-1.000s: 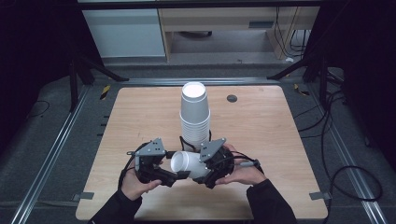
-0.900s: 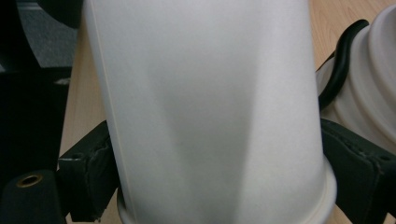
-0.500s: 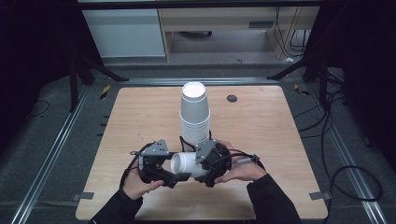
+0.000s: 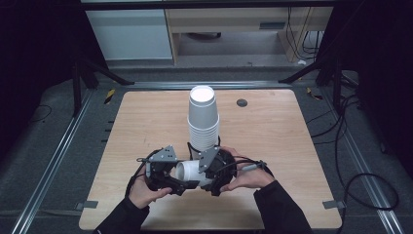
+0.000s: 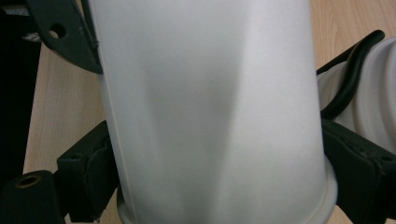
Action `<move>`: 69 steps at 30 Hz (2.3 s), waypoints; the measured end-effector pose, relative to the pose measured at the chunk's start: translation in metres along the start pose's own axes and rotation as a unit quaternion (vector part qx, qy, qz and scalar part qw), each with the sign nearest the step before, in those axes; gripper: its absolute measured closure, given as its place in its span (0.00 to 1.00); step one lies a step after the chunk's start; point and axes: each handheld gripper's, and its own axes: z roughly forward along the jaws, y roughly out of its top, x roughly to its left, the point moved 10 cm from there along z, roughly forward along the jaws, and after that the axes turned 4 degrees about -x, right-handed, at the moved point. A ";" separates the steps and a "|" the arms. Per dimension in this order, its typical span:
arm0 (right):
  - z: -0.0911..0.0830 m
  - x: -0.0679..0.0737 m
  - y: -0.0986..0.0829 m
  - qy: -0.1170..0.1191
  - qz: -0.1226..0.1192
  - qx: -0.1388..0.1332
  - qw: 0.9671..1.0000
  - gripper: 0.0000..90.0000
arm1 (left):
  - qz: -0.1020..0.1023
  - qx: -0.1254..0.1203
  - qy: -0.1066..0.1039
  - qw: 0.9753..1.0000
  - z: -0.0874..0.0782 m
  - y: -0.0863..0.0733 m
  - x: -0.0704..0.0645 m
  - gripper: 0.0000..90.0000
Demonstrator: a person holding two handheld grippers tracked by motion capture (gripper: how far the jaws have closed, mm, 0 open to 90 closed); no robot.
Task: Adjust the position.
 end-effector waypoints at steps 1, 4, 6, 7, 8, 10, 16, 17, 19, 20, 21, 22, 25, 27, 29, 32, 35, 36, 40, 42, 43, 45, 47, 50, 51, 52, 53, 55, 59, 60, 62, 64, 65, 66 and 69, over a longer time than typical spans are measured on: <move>0.000 0.000 0.000 0.001 0.000 0.000 1.000 0.11 | 0.000 0.000 0.000 1.000 0.000 0.000 0.000 0.22; 0.001 0.000 0.000 0.002 0.003 -0.001 1.000 0.09 | 0.000 0.000 0.002 1.000 0.000 0.000 0.000 0.22; 0.002 0.000 0.000 0.005 0.005 -0.005 1.000 0.09 | -0.001 0.002 0.003 1.000 -0.001 0.000 0.000 0.22; 0.003 0.000 0.000 0.005 0.005 -0.007 1.000 0.08 | 0.000 0.001 0.004 1.000 -0.001 0.000 0.000 0.23; 0.003 0.000 0.000 0.004 0.006 -0.008 1.000 0.08 | -0.002 0.000 0.002 1.000 -0.001 0.000 0.000 0.23; 0.003 0.000 0.000 0.008 0.012 -0.014 1.000 0.07 | -0.003 0.000 0.001 1.000 -0.001 0.000 0.000 0.23; 0.000 0.001 0.000 0.012 0.022 -0.023 0.999 0.05 | 0.000 -0.002 -0.009 1.000 -0.004 0.001 -0.001 0.23; -0.001 0.001 0.000 0.012 0.024 -0.024 0.999 0.04 | 0.002 -0.003 -0.007 1.000 -0.005 0.001 -0.001 0.23; -0.004 0.000 0.002 0.010 0.030 -0.034 0.999 0.04 | 0.004 -0.004 -0.006 1.000 -0.006 0.001 0.000 0.23; -0.006 -0.001 0.003 0.010 0.034 -0.040 0.999 0.04 | 0.003 -0.006 -0.005 1.000 -0.007 0.001 0.001 0.23; -0.009 -0.001 0.003 0.010 0.037 -0.046 0.998 0.04 | 0.003 -0.007 -0.005 1.000 -0.008 0.001 0.002 0.23; -0.012 -0.003 0.004 0.007 0.041 -0.053 0.998 0.04 | 0.002 -0.010 -0.005 1.000 -0.009 0.002 0.002 0.23; -0.019 -0.006 0.001 0.002 0.051 -0.068 0.996 0.04 | 0.003 -0.015 -0.001 1.000 -0.011 0.002 0.005 0.23; -0.024 -0.008 -0.004 -0.005 0.064 -0.076 0.995 0.03 | 0.006 -0.018 0.004 1.000 -0.013 0.001 0.008 0.23; -0.029 -0.010 -0.011 -0.012 0.079 -0.084 0.993 0.03 | 0.005 -0.022 0.005 1.000 -0.015 0.002 0.010 0.23; -0.037 -0.011 -0.020 -0.021 0.099 -0.103 0.990 0.04 | 0.004 -0.033 0.006 0.999 -0.017 0.002 0.014 0.23; -0.044 -0.013 -0.028 -0.029 0.118 -0.121 0.985 0.04 | 0.002 -0.044 0.004 0.999 -0.017 0.002 0.017 0.23; -0.046 -0.014 -0.031 -0.030 0.126 -0.130 0.983 0.04 | 0.003 -0.049 0.003 0.999 -0.017 0.002 0.018 0.23; -0.050 -0.016 -0.040 -0.037 0.149 -0.145 0.978 0.04 | 0.006 -0.066 -0.003 0.998 -0.018 0.005 0.018 0.23; -0.050 -0.015 -0.042 -0.035 0.158 -0.153 0.975 0.04 | 0.011 -0.073 -0.005 0.997 -0.018 0.006 0.017 0.23; -0.049 -0.014 -0.043 -0.032 0.162 -0.157 0.974 0.04 | 0.014 -0.076 -0.006 0.997 -0.018 0.006 0.016 0.23; -0.047 -0.012 -0.046 -0.029 0.167 -0.157 0.973 0.04 | 0.019 -0.081 -0.009 0.996 -0.018 0.007 0.015 0.23; -0.045 -0.010 -0.048 -0.024 0.172 -0.159 0.972 0.04 | 0.020 -0.087 -0.016 0.996 -0.017 0.008 0.013 0.22; -0.043 -0.007 -0.048 -0.015 0.175 -0.166 0.970 0.04 | 0.025 -0.089 -0.028 0.995 -0.014 0.007 0.010 0.22; -0.042 -0.007 -0.047 -0.013 0.176 -0.167 0.970 0.04 | 0.027 -0.090 -0.032 0.995 -0.013 0.007 0.008 0.22; -0.042 -0.006 -0.047 -0.008 0.179 -0.171 0.969 0.04 | 0.028 -0.089 -0.036 0.995 -0.012 0.007 0.007 0.22; -0.041 -0.005 -0.046 -0.004 0.179 -0.173 0.968 0.04 | 0.029 -0.088 -0.038 0.995 -0.010 0.006 0.006 0.22; -0.039 -0.003 -0.044 0.004 0.180 -0.180 0.967 0.04 | 0.028 -0.089 -0.047 0.995 -0.009 0.006 0.004 0.22; -0.036 0.000 -0.040 0.021 0.183 -0.189 0.964 0.04 | 0.025 -0.095 -0.064 0.993 -0.006 0.007 -0.001 0.22; -0.036 0.001 -0.039 0.027 0.184 -0.193 0.963 0.04 | 0.025 -0.095 -0.065 0.993 -0.005 0.008 -0.001 0.22; -0.035 0.004 -0.037 0.038 0.182 -0.197 0.963 0.04 | 0.026 -0.095 -0.067 0.993 -0.004 0.008 -0.002 0.22; -0.033 0.005 -0.035 0.041 0.181 -0.199 0.962 0.04 | 0.026 -0.094 -0.069 0.993 -0.003 0.008 -0.003 0.23; -0.033 0.006 -0.034 0.047 0.182 -0.201 0.962 0.04 | 0.025 -0.094 -0.072 0.993 -0.003 0.008 -0.004 0.23; -0.032 0.007 -0.033 0.051 0.181 -0.203 0.961 0.04 | 0.025 -0.094 -0.073 0.993 -0.002 0.008 -0.004 0.23; -0.030 0.009 -0.032 0.058 0.178 -0.203 0.961 0.04 | 0.026 -0.093 -0.080 0.992 -0.001 0.008 -0.007 0.23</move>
